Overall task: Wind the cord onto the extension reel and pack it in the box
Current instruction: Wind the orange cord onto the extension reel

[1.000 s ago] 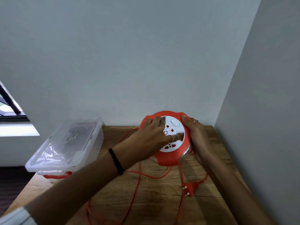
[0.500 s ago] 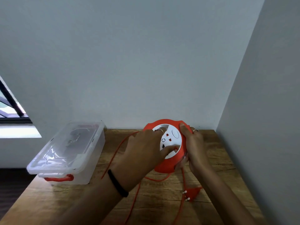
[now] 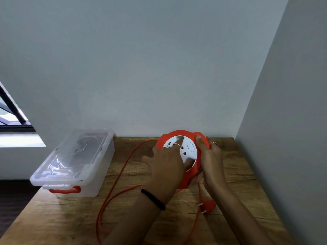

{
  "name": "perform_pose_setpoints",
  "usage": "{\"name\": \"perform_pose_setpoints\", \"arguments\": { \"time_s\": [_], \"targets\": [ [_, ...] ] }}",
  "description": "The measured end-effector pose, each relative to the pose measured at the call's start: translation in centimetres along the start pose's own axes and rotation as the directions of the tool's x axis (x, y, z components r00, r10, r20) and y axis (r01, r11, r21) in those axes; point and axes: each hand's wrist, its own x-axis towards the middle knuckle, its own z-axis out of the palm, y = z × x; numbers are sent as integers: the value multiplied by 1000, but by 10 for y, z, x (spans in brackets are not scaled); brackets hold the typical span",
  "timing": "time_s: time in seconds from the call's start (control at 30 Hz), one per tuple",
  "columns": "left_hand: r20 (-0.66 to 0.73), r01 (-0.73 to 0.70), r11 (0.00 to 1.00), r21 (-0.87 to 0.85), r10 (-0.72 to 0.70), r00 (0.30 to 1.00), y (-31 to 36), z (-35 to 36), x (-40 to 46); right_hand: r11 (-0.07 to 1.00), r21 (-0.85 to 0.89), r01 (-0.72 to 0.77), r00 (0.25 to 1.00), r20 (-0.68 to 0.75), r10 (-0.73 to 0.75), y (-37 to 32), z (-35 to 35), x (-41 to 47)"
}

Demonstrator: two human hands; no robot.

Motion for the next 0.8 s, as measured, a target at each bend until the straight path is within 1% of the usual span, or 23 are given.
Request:
{"name": "perform_pose_setpoints", "arguments": {
  "time_s": [0.07,0.13,0.17,0.23,0.3,0.37,0.4,0.43,0.47,0.5,0.53,0.57,0.6,0.67,0.7,0.73,0.77,0.8],
  "targets": [
    [11,-28,998,-59,28,1000,-4,0,5,999,-22,23,1000,-5,-23,1,0,-2],
    [-31,-87,990,-113,84,996,-7,1,9,997,-42,65,998,-9,-65,1,1,-3],
    [-69,-120,987,-112,112,991,-8,-1,10,995,-44,85,996,-16,-86,-1,2,-3],
    [-120,-179,983,-46,173,978,-10,-5,12,996,-14,83,996,-20,-84,-5,5,-4],
    [-132,-258,963,74,266,955,-11,-12,13,998,37,53,999,-13,-52,-6,6,-2],
    [-107,-363,907,213,391,914,-14,-20,15,996,86,-11,1000,6,11,-7,6,1],
    [-81,-431,861,269,466,881,-17,-24,18,993,108,-56,998,26,53,-8,5,3],
    [-55,-518,798,309,559,828,-21,-29,19,987,131,-93,995,50,87,-9,3,4],
    [-4,-607,713,350,649,761,-25,-36,21,982,147,-120,991,83,109,-11,1,5],
    [65,-678,608,412,723,688,-29,-41,22,979,151,-138,985,119,121,-12,-1,7],
    [96,-720,491,491,791,605,-35,-44,26,977,148,-151,980,149,128,-12,-4,8],
    [99,-729,384,567,847,522,-41,-46,30,975,153,-159,976,173,132,-12,-5,7],
    [100,-723,300,622,885,454,-45,-49,34,973,164,-162,972,197,128,-12,-6,6],
    [161,-737,186,650,914,373,-50,-55,38,969,184,-162,966,228,118,-11,-4,2],
    [196,-753,160,638,912,360,-51,-59,39,968,191,-160,967,228,115,-11,-2,0],
    [218,-768,171,617,901,376,-51,-63,38,969,192,-155,970,218,112,-11,1,-1],
    [226,-773,222,594,877,425,-48,-68,34,972,185,-144,973,204,105,-13,4,-1],
    [224,-767,306,564,837,499,-44,-71,30,977,171,-129,977,193,95,-14,7,0]
  ]
}}
